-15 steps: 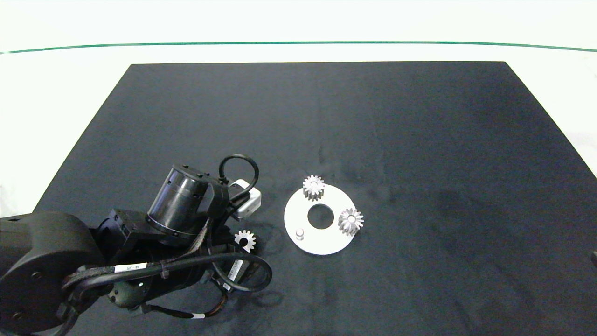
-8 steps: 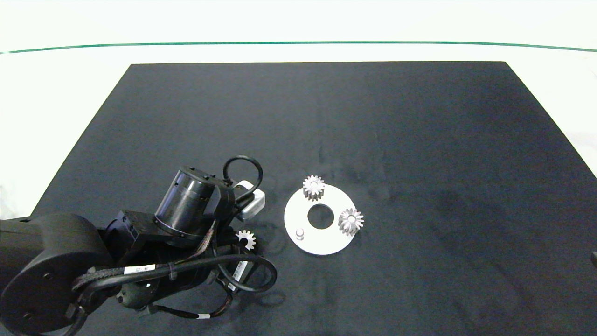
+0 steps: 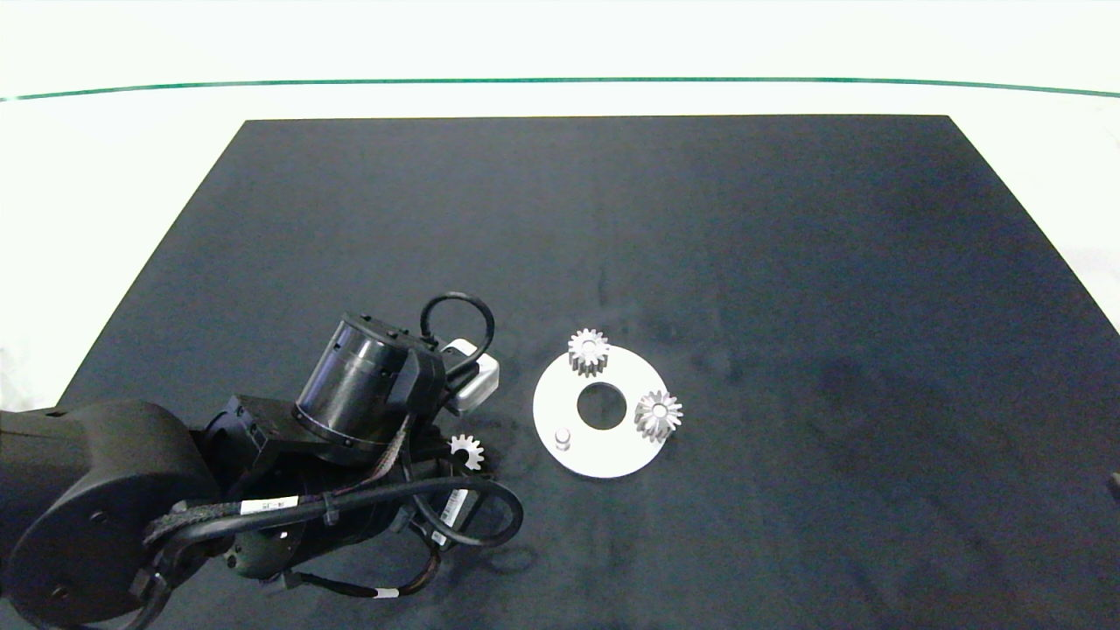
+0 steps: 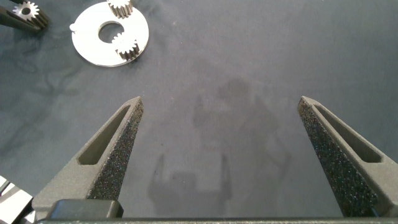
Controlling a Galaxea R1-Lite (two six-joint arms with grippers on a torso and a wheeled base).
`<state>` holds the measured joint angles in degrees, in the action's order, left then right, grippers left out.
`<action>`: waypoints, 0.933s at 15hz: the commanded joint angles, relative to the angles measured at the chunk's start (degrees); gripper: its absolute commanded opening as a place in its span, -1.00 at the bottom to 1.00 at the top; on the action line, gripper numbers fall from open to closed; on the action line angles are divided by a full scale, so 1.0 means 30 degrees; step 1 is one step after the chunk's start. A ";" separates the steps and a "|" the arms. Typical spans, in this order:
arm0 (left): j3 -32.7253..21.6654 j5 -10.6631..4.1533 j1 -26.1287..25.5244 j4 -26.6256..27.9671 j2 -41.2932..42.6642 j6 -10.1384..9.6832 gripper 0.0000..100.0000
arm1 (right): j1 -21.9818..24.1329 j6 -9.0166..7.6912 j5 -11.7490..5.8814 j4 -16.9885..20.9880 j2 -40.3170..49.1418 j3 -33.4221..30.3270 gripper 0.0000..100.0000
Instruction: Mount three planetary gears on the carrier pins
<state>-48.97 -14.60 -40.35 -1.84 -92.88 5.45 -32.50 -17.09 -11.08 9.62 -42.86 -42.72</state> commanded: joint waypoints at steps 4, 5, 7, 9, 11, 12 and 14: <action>0.0005 0.0005 -0.0114 -0.0031 -0.0095 -0.0176 -0.27 | -0.0006 -0.0016 -0.0027 0.0017 -0.0039 0.0000 1.00; 0.0005 0.0005 -0.0143 -0.0031 -0.0095 -0.0205 -0.30 | -0.0006 -0.0016 -0.0027 0.0017 -0.0039 0.0000 1.00; -0.0054 -0.0024 -0.0143 -0.0060 -0.0095 -0.0176 -0.39 | -0.0006 -0.0016 -0.0027 0.0017 -0.0039 0.0000 1.00; -0.0786 -0.0054 -0.0261 -0.0207 0.0169 -0.0117 -0.48 | -0.0006 -0.0016 -0.0027 0.0017 -0.0039 0.0000 1.00; -0.1606 -0.0054 -0.0261 -0.0060 0.0579 -0.0059 -0.50 | -0.0006 -0.0016 -0.0027 0.0017 -0.0039 0.0000 1.00; -0.1870 -0.0054 -0.0290 0.0496 0.0843 -0.0029 -0.50 | -0.0006 -0.0016 -0.0027 0.0017 -0.0039 0.0000 1.00; -0.2046 -0.0083 -0.0290 0.1785 0.1517 0.0205 -0.50 | -0.0006 -0.0016 -0.0027 0.0017 -0.0039 0.0000 1.00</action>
<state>-54.58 -14.74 -41.20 2.50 -90.34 5.78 -32.50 -17.01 -11.08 9.62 -42.89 -42.72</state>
